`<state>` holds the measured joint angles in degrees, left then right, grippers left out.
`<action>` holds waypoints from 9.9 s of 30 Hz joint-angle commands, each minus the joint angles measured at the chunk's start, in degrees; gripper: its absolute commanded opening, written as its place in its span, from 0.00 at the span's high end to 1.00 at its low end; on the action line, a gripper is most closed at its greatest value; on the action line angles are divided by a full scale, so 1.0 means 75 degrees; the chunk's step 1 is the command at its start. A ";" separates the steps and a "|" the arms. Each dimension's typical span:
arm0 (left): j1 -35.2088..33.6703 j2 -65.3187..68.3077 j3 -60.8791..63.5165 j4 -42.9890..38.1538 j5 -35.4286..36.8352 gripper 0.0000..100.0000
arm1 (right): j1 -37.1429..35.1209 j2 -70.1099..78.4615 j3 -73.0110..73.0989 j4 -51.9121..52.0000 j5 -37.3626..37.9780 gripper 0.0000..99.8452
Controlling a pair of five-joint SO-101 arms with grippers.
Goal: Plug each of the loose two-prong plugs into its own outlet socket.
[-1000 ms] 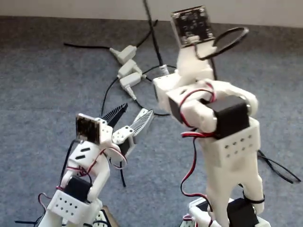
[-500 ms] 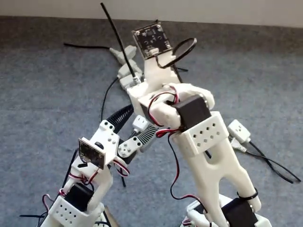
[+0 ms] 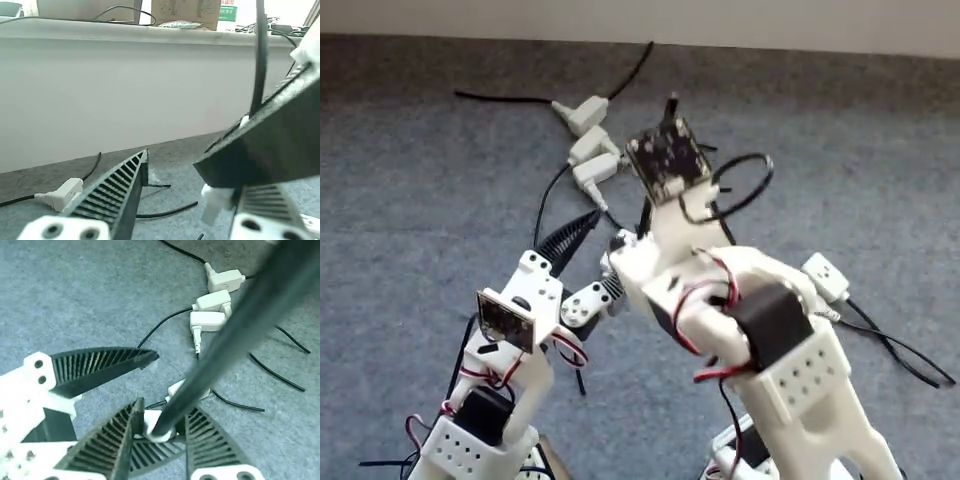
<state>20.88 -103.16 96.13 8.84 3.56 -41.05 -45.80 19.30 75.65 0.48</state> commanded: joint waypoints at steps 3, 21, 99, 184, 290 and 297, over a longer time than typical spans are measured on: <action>-0.0111 -0.0100 0.0123 -0.0129 -0.0047 0.73 | -0.0158 -0.1436 0.0486 -0.0135 0.0305 0.93; -0.0158 -0.0100 0.0123 0.0070 -0.0082 0.73 | -0.0041 -0.0217 -0.1811 0.1799 0.0316 0.93; -0.7484 -0.0111 0.0123 0.2954 0.2028 0.73 | -0.0041 0.6511 0.1096 -0.5679 0.1336 0.93; -0.5562 -0.0135 0.0123 0.2520 0.2051 0.73 | 0.1143 0.5972 -0.1729 0.2385 0.2356 0.94; -0.5574 -0.0123 0.0123 0.2567 0.2016 0.73 | 0.0264 0.9172 -0.1647 -0.1225 0.3012 0.89; -0.5574 -0.0123 0.0123 0.2567 0.2016 0.73 | 0.0252 0.9172 -0.1659 -0.0838 0.3012 0.83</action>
<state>-20.53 -103.52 96.13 29.32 18.33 -38.86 22.86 6.64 67.91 22.81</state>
